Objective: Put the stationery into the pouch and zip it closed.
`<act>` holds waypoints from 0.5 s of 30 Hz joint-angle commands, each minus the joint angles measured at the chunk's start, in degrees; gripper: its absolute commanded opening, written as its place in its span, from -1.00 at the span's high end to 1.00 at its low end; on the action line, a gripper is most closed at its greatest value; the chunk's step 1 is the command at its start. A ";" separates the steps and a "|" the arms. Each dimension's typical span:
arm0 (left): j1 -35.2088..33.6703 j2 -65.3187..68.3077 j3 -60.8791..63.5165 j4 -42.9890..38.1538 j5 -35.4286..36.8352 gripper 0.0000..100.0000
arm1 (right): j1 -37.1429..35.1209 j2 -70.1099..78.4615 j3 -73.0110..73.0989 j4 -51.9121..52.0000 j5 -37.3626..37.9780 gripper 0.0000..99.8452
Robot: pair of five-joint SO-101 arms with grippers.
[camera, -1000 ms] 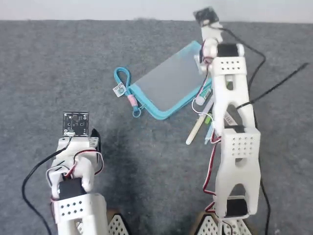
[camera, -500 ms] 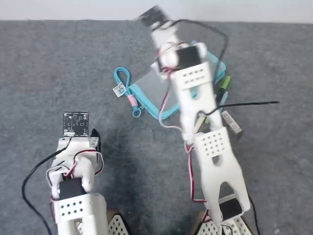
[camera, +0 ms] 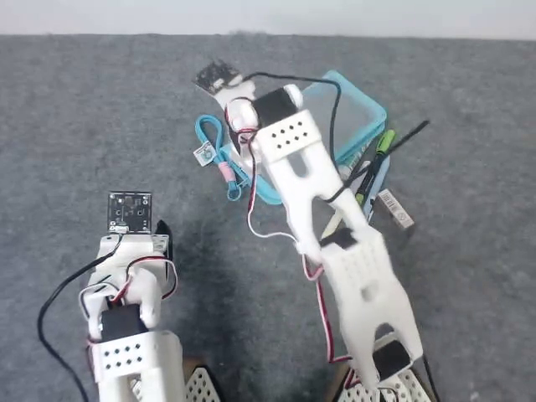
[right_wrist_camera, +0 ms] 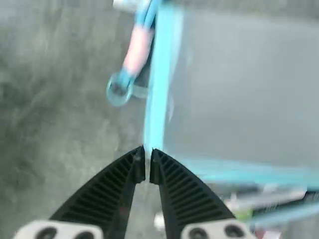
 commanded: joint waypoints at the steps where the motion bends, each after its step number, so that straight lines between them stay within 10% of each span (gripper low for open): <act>1: 1.76 -1.32 -1.98 -1.85 0.53 0.70 | -2.24 -16.92 18.46 -10.68 -0.97 0.92; 9: -0.44 -1.49 -1.71 -2.11 0.79 0.70 | -5.67 -30.02 53.89 -51.47 -0.53 0.85; 15: -6.77 -1.49 -3.03 -4.13 4.75 0.70 | -5.93 -26.51 55.47 -59.21 -0.53 0.78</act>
